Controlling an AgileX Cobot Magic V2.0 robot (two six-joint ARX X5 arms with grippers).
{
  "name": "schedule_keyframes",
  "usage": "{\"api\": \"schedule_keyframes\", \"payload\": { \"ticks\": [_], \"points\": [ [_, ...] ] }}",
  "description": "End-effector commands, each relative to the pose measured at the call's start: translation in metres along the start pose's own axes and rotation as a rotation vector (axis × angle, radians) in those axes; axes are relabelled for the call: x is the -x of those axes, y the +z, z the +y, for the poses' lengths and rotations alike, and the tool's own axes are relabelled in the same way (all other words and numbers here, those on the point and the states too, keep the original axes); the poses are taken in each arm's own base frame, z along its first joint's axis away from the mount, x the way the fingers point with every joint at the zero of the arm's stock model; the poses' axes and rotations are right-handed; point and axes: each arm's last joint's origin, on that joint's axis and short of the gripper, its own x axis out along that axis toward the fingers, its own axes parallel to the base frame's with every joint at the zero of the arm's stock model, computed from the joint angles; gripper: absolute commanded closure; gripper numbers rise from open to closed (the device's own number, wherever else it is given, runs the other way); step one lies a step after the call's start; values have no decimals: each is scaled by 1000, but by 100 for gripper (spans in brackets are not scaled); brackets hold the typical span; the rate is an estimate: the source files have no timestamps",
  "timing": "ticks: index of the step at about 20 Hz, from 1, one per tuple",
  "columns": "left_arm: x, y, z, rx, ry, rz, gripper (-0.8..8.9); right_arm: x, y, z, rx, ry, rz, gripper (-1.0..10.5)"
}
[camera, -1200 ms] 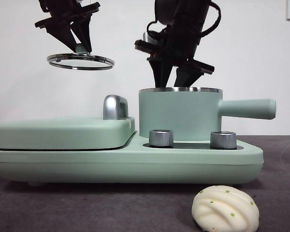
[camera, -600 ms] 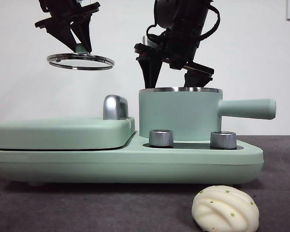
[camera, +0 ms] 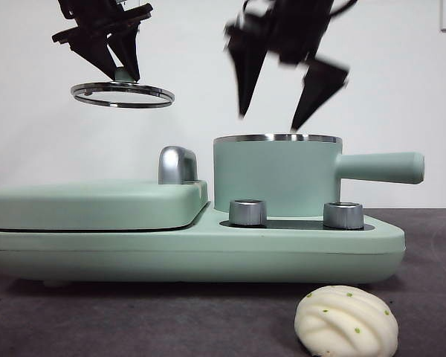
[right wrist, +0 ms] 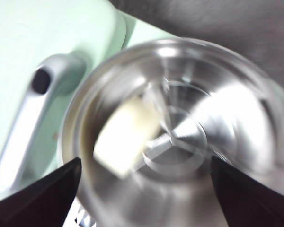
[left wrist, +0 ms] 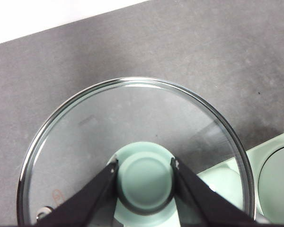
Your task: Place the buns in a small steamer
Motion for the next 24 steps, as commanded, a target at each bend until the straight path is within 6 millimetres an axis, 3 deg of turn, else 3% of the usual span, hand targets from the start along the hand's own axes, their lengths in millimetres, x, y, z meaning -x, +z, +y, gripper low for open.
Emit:
{"api": "schedule_keyframes", "payload": {
  "ticks": [1, 6, 8, 11, 15, 17, 21, 24],
  "points": [
    [14, 9, -2, -7, 5, -65, 699, 30, -9, 5, 33, -27, -13, 514],
    [14, 8, -2, -4, 4, -62, 699, 84, -55, 22, 89, -127, -15, 514],
    [14, 8, -2, 5, 3, -61, 699, 90, -80, 30, 129, -114, 6, 514],
    [14, 8, -2, 6, 3, -57, 699, 82, -127, 38, 188, -100, 88, 514],
    [14, 7, -2, 8, 2, -50, 699, 49, -186, 52, 234, -29, 67, 514],
    [14, 7, -2, 12, 2, -50, 699, 22, -212, 60, 245, 6, 67, 514],
    [14, 7, -2, 15, 2, -50, 699, -35, -241, 66, 258, 42, 60, 514],
    [14, 7, -2, 15, 2, -50, 699, -61, -251, 62, 262, 24, 56, 514]
  ]
}}
